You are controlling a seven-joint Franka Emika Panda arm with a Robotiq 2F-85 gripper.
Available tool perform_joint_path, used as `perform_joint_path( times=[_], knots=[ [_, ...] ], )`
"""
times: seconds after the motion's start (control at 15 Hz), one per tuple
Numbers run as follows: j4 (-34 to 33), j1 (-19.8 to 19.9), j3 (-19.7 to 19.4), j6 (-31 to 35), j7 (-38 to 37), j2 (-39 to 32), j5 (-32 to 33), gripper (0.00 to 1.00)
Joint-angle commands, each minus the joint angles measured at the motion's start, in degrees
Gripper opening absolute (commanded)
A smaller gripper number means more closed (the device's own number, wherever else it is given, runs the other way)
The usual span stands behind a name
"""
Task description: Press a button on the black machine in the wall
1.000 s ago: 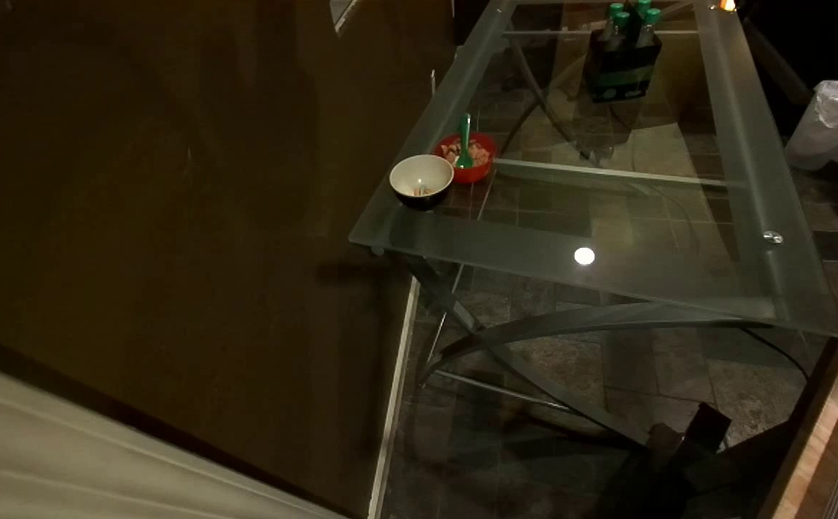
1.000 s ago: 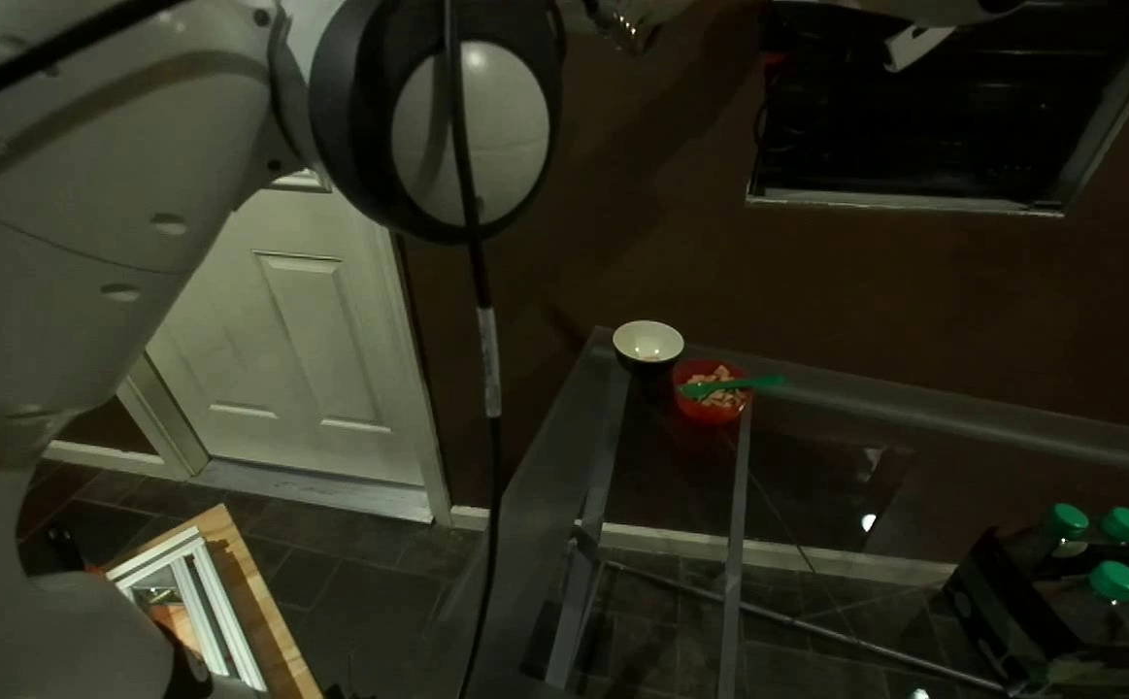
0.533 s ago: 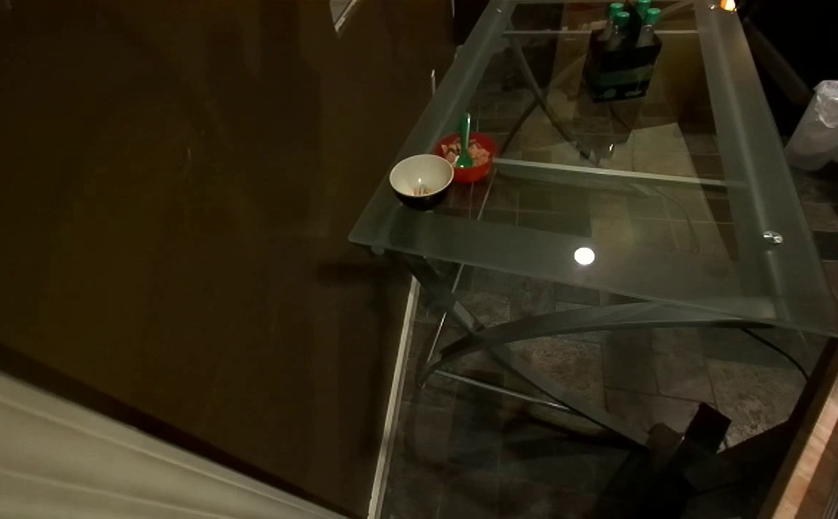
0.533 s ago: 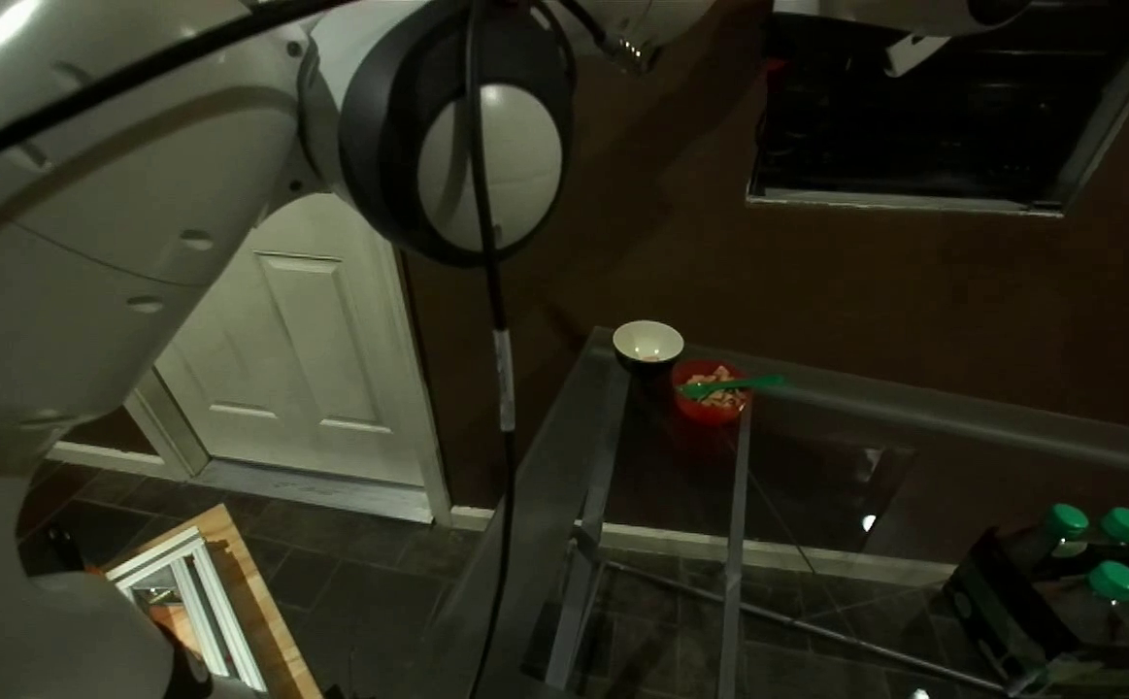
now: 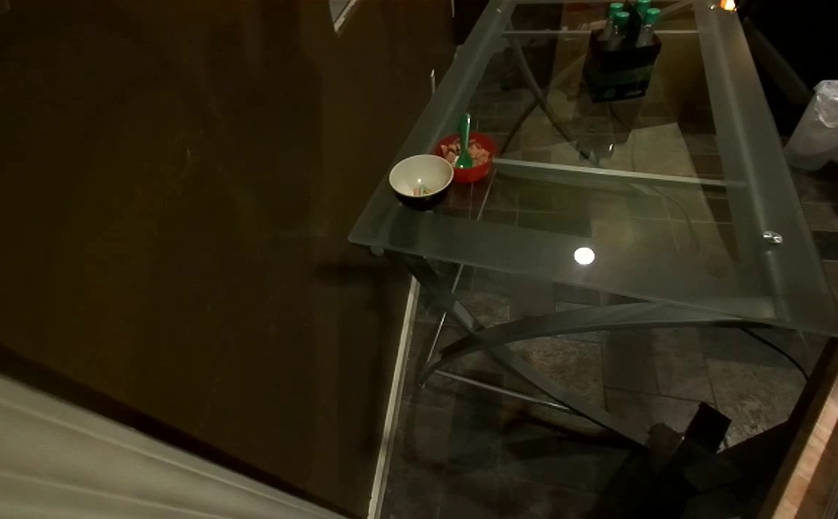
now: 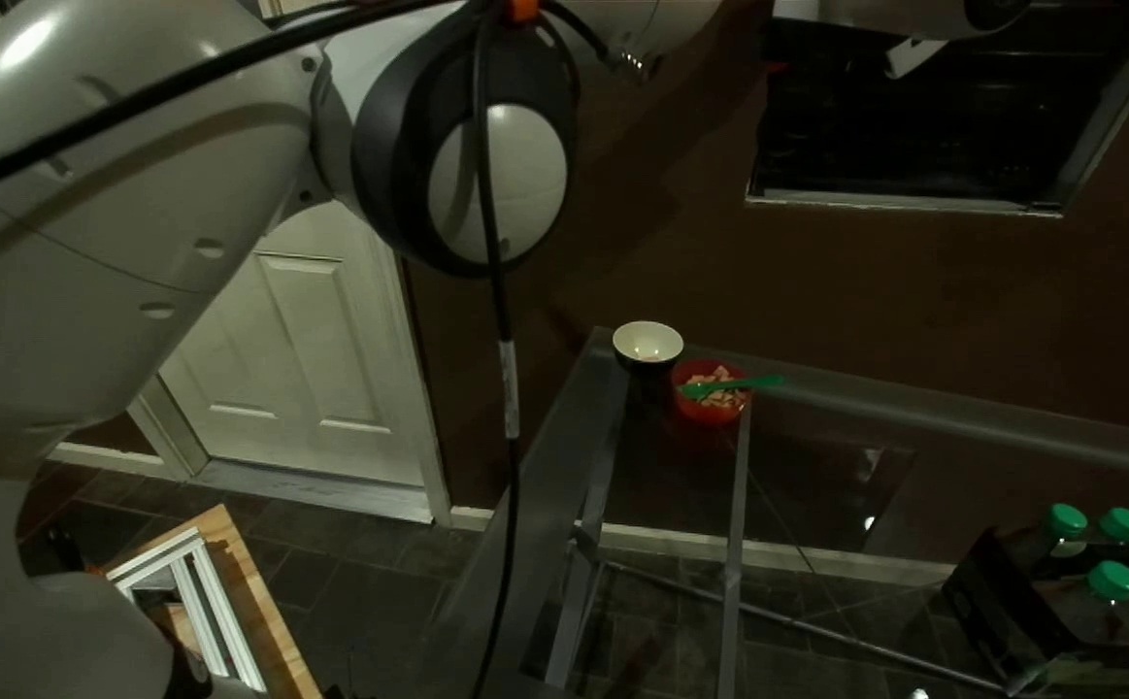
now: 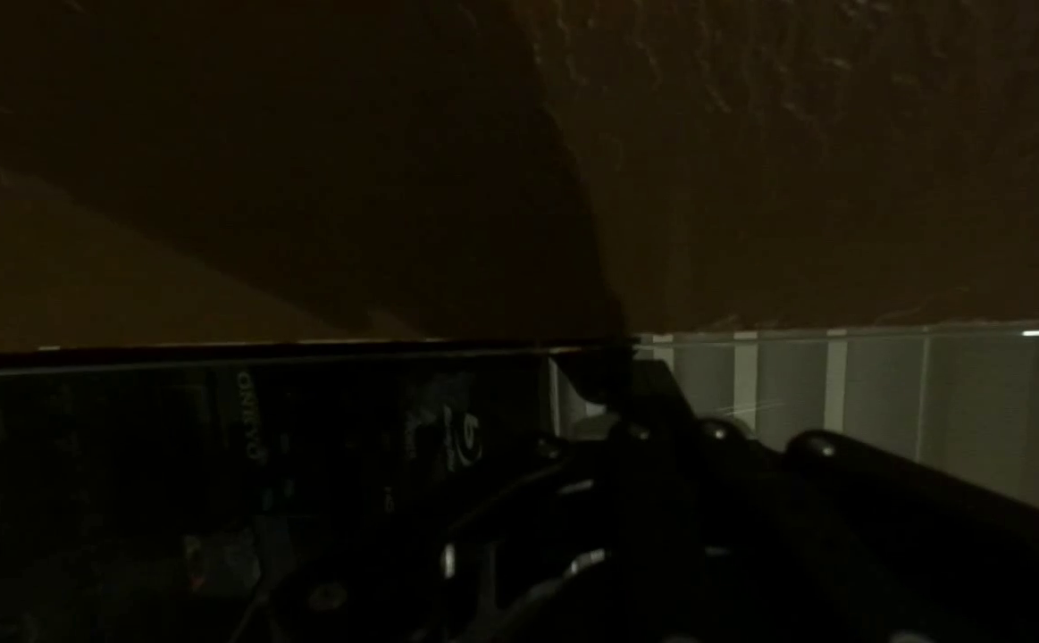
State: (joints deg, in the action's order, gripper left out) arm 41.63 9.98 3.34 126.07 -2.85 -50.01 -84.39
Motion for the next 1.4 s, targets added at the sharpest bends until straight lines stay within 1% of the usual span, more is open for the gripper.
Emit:
perform_joint_path(
  times=[0.0,0.33,0.6,0.73,0.87,1.07,1.2,1.33],
  knots=[
    [-5.1,-3.1,0.1,4.2,0.1,-3.9,0.1,0.0],
    [-4.7,-2.8,-0.7,3.5,-1.2,-3.5,1.0,0.0],
    [-0.8,-2.4,-3.6,3.1,-3.0,0.3,3.9,0.0],
    [1.2,-2.7,-5.7,3.9,-4.1,2.1,6.1,0.0],
    [3.5,-3.2,-8.4,5.1,-6.8,3.9,8.9,0.0],
    [4.8,-4.1,-11.8,7.4,-10.8,4.9,12.1,0.0],
    [6.7,-5.2,-14.6,8.3,-15.1,6.2,14.8,0.0],
    [8.3,-6.4,-17.4,7.3,-19.6,7.4,18.0,0.0]
  ],
)
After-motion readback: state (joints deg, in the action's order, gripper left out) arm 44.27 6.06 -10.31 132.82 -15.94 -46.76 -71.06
